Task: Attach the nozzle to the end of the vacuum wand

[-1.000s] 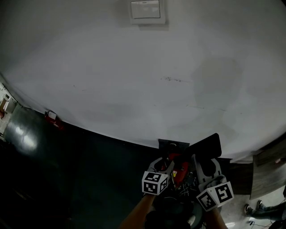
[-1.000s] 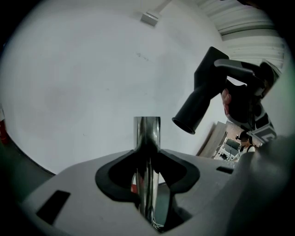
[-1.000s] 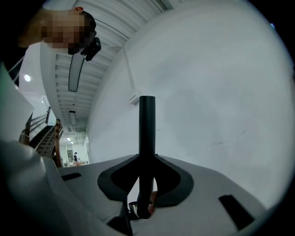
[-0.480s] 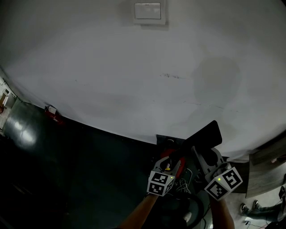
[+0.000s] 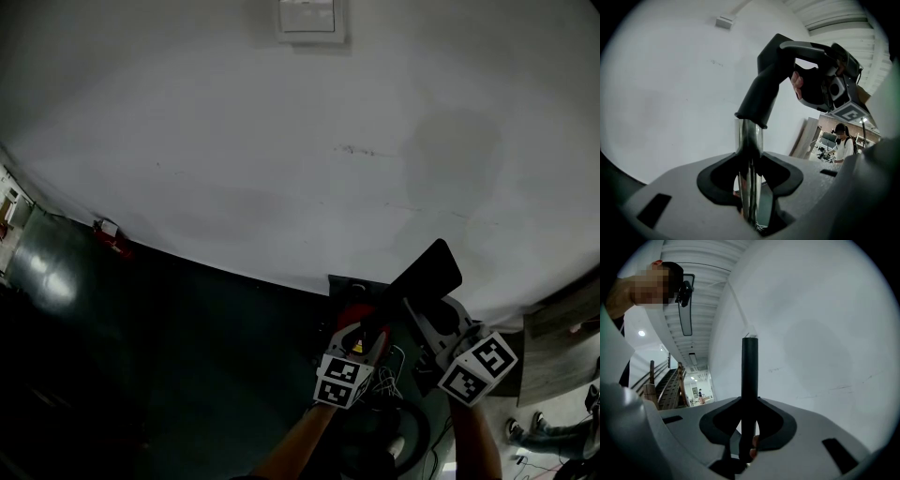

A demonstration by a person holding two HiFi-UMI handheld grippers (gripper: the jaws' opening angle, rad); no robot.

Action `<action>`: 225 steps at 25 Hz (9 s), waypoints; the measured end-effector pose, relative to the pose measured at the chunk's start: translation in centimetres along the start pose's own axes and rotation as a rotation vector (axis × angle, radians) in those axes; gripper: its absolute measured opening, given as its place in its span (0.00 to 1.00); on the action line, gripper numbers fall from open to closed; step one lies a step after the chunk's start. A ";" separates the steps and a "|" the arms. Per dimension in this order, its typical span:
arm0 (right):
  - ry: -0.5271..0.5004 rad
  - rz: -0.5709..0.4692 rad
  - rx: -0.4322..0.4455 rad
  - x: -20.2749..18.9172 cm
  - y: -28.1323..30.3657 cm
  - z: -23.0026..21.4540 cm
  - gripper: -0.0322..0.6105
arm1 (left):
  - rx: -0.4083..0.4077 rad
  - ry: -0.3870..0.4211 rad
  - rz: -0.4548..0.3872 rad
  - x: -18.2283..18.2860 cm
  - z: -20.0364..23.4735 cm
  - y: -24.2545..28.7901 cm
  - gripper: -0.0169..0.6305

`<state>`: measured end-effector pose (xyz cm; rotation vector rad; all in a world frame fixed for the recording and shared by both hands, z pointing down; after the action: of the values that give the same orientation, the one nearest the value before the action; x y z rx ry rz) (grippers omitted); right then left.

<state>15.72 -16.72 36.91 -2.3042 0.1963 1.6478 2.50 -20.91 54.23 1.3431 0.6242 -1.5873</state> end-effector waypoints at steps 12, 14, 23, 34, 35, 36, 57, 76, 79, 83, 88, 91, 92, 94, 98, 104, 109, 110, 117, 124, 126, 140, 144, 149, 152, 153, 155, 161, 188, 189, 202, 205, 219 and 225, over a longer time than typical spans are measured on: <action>-0.113 0.133 0.119 1.2 1.8 0.9 0.20 | -0.019 0.039 0.019 0.1 -0.8 0.3 0.26; -0.129 0.151 0.139 1.3 1.9 1.1 0.19 | -0.020 0.044 0.019 0.2 -0.9 0.3 0.26; -0.138 0.227 0.201 1.4 3.5 1.1 0.19 | -0.041 0.073 0.038 0.2 -0.9 0.5 0.26; -0.183 0.293 0.256 1.2 4.5 1.8 0.19 | -0.040 0.071 0.059 0.4 -0.1 0.6 0.26; -0.189 0.296 0.260 1.2 4.6 1.9 0.19 | -0.041 0.072 0.059 0.4 0.0 0.6 0.26; -0.182 0.299 0.258 1.1 4.8 1.8 0.19 | -0.043 0.073 0.058 0.4 0.0 0.6 0.26; -0.076 0.307 0.241 1.5 5.8 -0.1 0.19 | -0.090 0.085 0.045 0.4 -1.3 0.9 0.26; -0.071 0.276 0.274 1.4 5.9 0.0 0.19 | -0.111 0.072 0.024 0.5 -2.2 0.9 0.26; -0.082 0.244 0.259 1.2 5.4 0.2 0.19 | -0.097 0.044 0.021 0.2 -1.9 1.0 0.26; -0.071 0.211 0.243 1.0 4.8 0.2 0.19 | -0.098 0.054 0.023 0.0 -1.5 0.8 0.25; -0.050 0.209 0.240 0.8 5.2 0.0 0.19 | -0.089 0.042 0.025 0.3 -1.3 0.6 0.25; -0.134 0.211 0.303 0.6 4.9 1.6 0.19 | -0.082 0.040 0.031 0.2 -0.8 0.5 0.25; -0.152 0.209 0.316 0.4 4.8 1.9 0.19 | -0.081 0.041 0.033 0.2 -0.6 0.4 0.25; -0.135 0.199 0.307 0.3 4.8 1.7 0.19 | -0.083 0.043 0.032 0.2 -0.7 0.3 0.25; -0.040 0.193 0.259 0.1 5.3 0.3 0.19 | -0.086 0.053 0.028 0.1 -0.9 0.1 0.25; -0.159 0.212 0.314 -0.5 5.4 2.6 0.19 | -0.073 0.047 0.044 -0.1 0.1 0.0 0.25; -0.191 0.219 0.333 -0.6 5.3 3.3 0.19 | -0.076 0.057 0.039 -0.1 0.1 -0.3 0.25; -0.175 0.224 0.329 -0.6 5.5 3.1 0.19 | -0.080 0.060 0.041 0.0 0.0 -0.2 0.25; -0.136 0.194 0.299 -0.6 4.9 2.4 0.19 | -0.082 0.046 0.028 -0.1 -0.4 0.0 0.25; -0.155 0.188 0.286 -0.7 5.1 2.6 0.20 | -0.087 0.045 0.023 -0.1 -0.1 0.0 0.25; -0.138 0.181 0.305 -0.6 5.1 2.6 0.20 | -0.093 0.043 0.020 0.0 -0.1 0.0 0.25; 0.055 -0.027 0.129 -0.7 -0.8 -0.9 0.27 | -0.050 -0.021 0.030 -0.9 4.8 0.6 0.26; 0.102 -0.029 0.069 -2.1 -2.7 -1.5 0.21 | -0.027 -0.053 0.033 -1.5 7.6 0.7 0.25; 0.191 -0.067 0.007 -3.2 -3.6 -1.8 0.19 | 0.018 -0.104 0.035 -2.5 10.9 0.3 0.26; 0.225 -0.044 -0.021 -4.1 -3.9 -1.9 0.18 | 0.045 -0.131 0.031 -3.1 12.6 0.1 0.26; 0.235 -0.037 -0.028 -4.2 -4.0 -1.9 0.18 | 0.054 -0.140 0.029 -3.3 13.2 0.1 0.26; 0.245 -0.025 -0.036 -4.5 -4.1 -1.8 0.18 | 0.072 -0.156 0.027 -3.7 14.2 0.0 0.26; 0.237 -0.003 -0.053 -5.2 -4.3 -1.7 0.18 | 0.081 -0.160 0.013 -4.1 15.0 0.3 0.26; 0.216 -0.090 0.050 -1.2 -10.2 3.4 0.17 | 0.060 0.016 -0.206 9.2 -2.0 -10.1 0.19; 0.214 -0.096 0.052 -0.7 -10.7 3.7 0.16 | 0.049 0.029 -0.220 10.1 -3.2 -10.5 0.16; 0.177 -0.166 0.061 4.2 -16.3 7.3 0.09 | 0.000 0.138 -0.341 16.0 -15.2 -15.1 0.03; 0.166 -0.180 0.068 5.0 -16.7 7.8 0.08 | 0.003 0.144 -0.353 16.7 -16.7 -15.7 0.03; 0.159 -0.198 0.100 6.0 -17.4 8.8 0.08 | 0.023 0.165 -0.379 17.6 -18.9 -17.2 0.03; 0.164 -0.196 0.108 6.2 -17.3 8.7 0.08 | 0.031 0.165 -0.380 17.7 -18.9 -17.3 0.03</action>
<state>14.83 2.85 31.30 -2.2957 0.0884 1.3239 -3.25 -3.31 29.20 1.4499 1.0072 -1.8004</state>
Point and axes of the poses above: the fingertips, and each gripper's own axes: y forward along the fingers, z to its left, x out of its top, the point moved 9 cm from there along -y, backward along the fingers, and after that the axes turned 13 degrees about -z, right-handed, at the moved point
